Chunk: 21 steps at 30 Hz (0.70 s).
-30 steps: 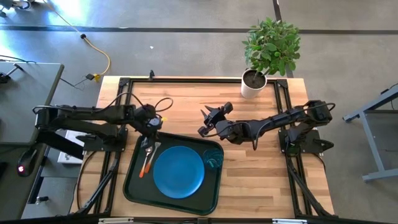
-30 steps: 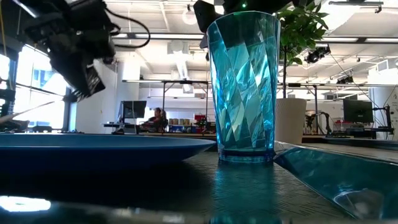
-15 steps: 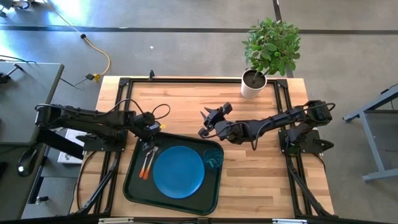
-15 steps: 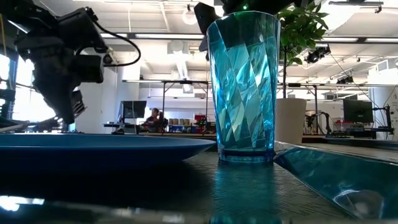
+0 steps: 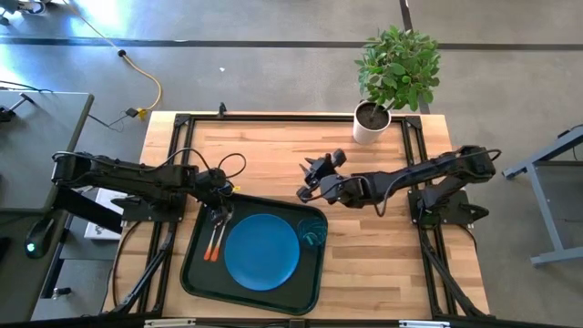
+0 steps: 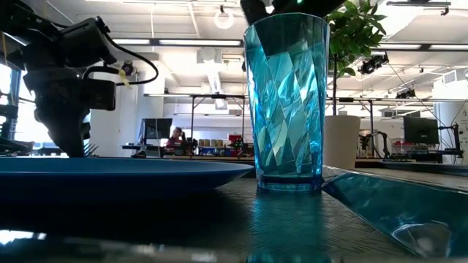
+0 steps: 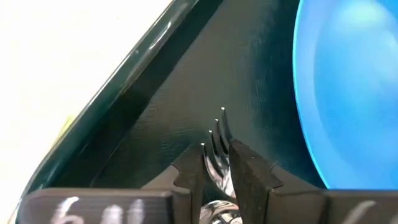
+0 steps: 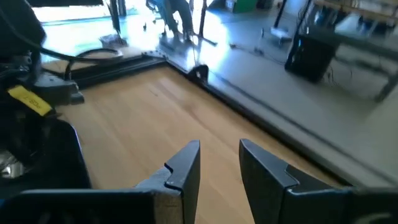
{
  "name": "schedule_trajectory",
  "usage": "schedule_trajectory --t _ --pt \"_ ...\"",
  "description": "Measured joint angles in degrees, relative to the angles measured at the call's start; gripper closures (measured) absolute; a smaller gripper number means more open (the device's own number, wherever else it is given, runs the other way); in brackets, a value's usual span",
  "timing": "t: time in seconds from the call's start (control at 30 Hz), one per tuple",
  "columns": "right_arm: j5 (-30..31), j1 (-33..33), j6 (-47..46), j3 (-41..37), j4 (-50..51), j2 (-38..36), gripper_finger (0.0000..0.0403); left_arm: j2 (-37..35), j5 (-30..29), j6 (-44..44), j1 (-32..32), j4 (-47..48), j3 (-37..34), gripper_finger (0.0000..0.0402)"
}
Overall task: Pick and place plate/cup/fork/spoon on tray
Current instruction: Put the orange fork on the black tray to the left of the blue plate, then return to Home Position
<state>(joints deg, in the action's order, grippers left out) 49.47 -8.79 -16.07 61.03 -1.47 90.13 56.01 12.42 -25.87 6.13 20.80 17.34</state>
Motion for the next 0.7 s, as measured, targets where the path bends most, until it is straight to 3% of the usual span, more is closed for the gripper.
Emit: schedule_trajectory --t 0.13,0.37,0.57,0.7 --pt "-0.48 -0.25 -11.29 0.07 16.8 -4.07 0.0299 0.0 1.18 0.4 0.0 0.32 0.0 0.0322" --pt "-3.45 -0.88 -41.19 0.05 47.56 -4.99 0.0305 -0.05 1.24 -0.06 0.02 -0.1 -0.02 0.0314" --pt "-7.33 -7.31 -55.11 0.02 59.1 -4.6 0.0325 -1.65 0.47 2.16 0.02 -1.57 -0.02 0.0314" --pt "-10.9 -11.1 -58.39 -1.25 56.91 -4.68 0.035 -4.1 -3.33 4.25 0.21 -3.27 -0.01 0.0314"
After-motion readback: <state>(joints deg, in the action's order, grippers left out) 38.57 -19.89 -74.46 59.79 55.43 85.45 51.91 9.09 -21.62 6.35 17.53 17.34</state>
